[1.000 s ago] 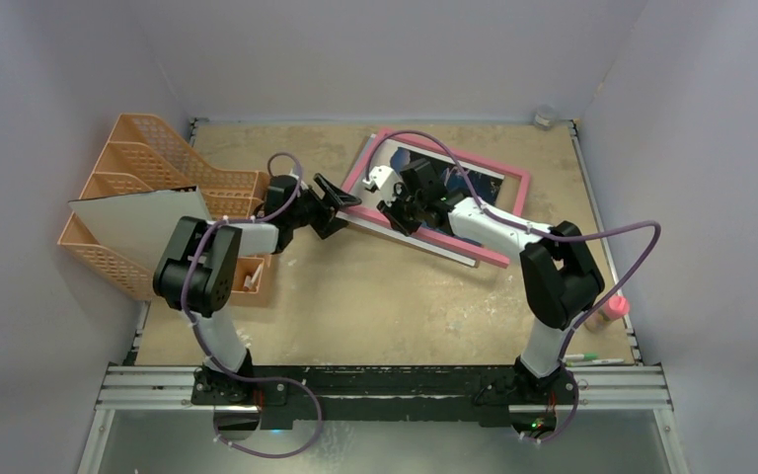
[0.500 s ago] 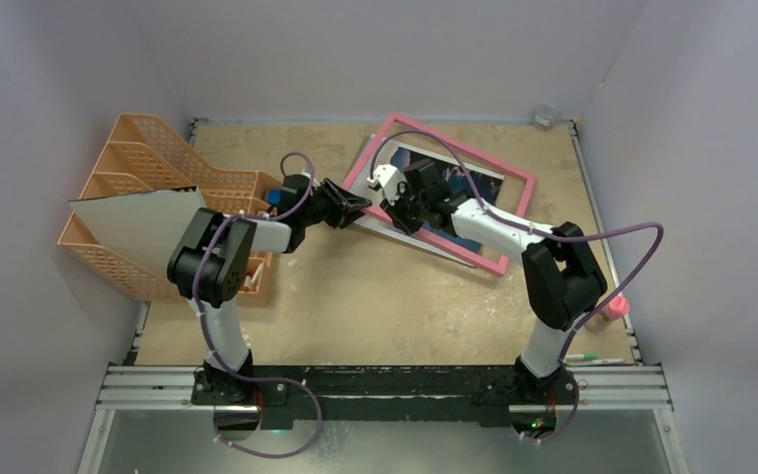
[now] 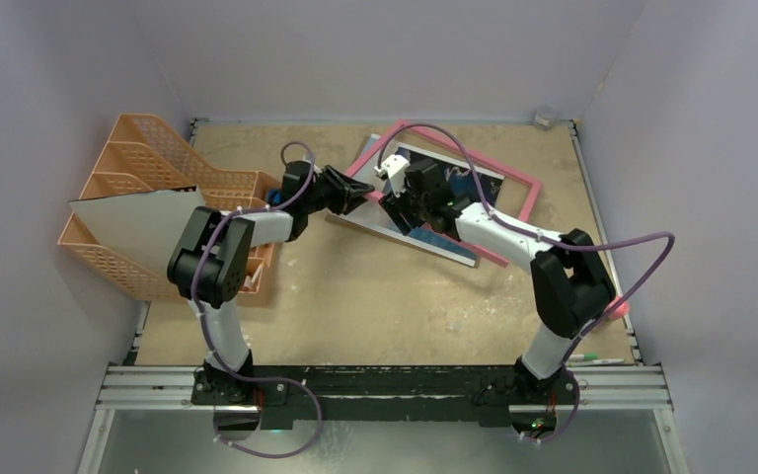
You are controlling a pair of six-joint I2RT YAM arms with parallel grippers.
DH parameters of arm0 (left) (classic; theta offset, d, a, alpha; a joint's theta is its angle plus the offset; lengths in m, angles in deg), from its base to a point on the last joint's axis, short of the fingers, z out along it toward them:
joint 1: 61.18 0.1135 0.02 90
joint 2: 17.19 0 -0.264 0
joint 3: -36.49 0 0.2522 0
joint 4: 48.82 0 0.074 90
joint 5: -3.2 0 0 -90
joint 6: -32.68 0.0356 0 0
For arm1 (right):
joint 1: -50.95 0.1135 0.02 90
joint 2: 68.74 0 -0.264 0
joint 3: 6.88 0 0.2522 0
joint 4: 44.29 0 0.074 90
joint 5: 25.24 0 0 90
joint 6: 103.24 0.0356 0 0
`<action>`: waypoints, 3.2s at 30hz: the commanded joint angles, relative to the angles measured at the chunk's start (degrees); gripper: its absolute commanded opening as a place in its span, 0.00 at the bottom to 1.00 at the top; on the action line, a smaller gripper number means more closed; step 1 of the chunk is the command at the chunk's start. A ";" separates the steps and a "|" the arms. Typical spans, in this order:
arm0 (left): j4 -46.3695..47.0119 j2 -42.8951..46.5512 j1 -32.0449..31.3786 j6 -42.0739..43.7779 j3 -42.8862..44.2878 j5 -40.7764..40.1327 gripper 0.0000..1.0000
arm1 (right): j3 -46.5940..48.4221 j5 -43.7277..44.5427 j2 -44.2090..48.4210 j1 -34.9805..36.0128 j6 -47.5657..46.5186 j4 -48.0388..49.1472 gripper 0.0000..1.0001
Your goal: Put the photo into the frame
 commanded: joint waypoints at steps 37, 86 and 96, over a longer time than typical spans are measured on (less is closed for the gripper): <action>-27.64 14.72 0.13 16.70 27.35 4.93 0.93 | -10.43 44.76 19.22 5.02 -9.51 25.61 0.00; -50.79 21.47 2.91 36.17 16.18 -16.22 0.97 | 13.57 19.99 22.45 4.50 47.60 3.70 0.00; -52.95 23.28 3.10 41.09 10.55 -22.66 0.97 | -4.87 22.41 30.76 2.01 56.85 8.76 0.00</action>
